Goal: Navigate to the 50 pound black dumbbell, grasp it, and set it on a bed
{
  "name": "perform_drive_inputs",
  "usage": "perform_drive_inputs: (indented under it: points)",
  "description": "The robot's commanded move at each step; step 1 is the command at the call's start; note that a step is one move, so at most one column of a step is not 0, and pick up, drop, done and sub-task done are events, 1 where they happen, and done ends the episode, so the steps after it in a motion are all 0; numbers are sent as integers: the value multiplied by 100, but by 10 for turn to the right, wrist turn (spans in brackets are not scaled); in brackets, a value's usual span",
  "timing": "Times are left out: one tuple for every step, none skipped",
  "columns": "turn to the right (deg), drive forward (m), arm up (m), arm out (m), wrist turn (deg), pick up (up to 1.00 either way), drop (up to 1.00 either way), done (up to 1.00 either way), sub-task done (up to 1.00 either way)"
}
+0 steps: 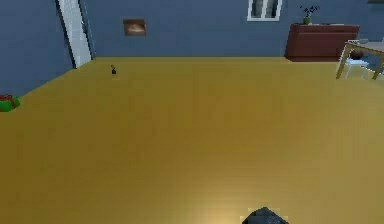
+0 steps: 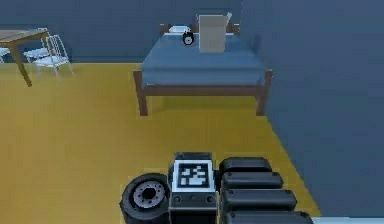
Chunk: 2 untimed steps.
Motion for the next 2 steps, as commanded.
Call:
perform_drive_inputs:
  points:
    - [0, 40, 0, 0, 0, 0, 0, 0, 0]
    - [450, 0, 0, 0, 0, 0, 0, 0, 0]
